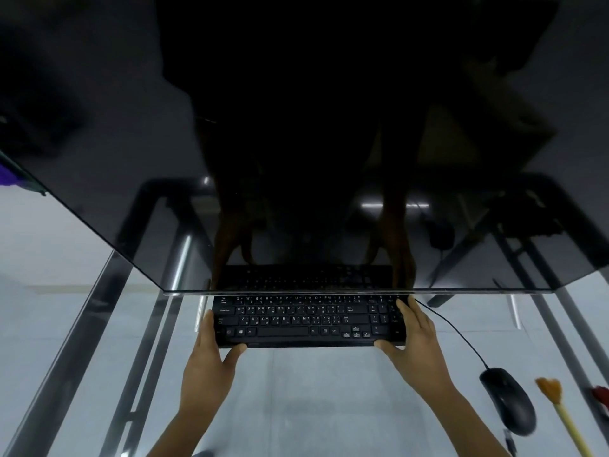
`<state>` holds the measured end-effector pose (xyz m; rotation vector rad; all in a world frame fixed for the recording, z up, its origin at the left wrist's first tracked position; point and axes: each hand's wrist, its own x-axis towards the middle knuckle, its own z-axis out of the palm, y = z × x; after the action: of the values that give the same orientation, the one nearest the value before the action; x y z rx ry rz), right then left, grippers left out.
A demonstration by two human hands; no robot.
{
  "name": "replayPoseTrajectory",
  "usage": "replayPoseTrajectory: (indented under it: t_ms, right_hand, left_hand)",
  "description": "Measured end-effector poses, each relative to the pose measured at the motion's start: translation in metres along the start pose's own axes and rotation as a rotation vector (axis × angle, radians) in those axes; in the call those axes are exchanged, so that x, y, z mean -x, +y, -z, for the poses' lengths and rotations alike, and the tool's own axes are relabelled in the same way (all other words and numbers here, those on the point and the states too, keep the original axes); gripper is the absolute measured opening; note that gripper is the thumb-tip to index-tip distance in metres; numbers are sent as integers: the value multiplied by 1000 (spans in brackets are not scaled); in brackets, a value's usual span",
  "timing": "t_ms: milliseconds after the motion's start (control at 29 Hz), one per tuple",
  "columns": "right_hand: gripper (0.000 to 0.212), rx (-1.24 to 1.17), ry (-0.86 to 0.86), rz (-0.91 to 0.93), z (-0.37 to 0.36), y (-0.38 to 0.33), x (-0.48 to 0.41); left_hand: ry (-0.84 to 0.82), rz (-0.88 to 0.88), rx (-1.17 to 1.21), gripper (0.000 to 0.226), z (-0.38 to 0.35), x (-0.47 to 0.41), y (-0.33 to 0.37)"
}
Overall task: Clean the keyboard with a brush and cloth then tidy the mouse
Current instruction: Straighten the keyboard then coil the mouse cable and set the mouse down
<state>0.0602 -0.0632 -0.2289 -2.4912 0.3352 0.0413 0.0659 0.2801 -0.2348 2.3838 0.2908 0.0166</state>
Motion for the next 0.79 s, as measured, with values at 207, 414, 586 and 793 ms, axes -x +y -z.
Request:
replayPoseTrajectory:
  t_ms: [207,414,586,793]
  right_hand:
    - [88,11,-1,-5,0,-1,3]
    - [87,20,-8,-3,0,-2,6]
    - [88,30,-16,1,0,-1,5]
    - [84,26,-44,0,5,-6,7]
  left_hand:
    - [0,-6,-8,83,0,0,3]
    - [5,-34,-9,79,1,1,5]
    - [2,-36,-11,77,2,1,8]
    - [-29,-42,-23,78,3,2,1]
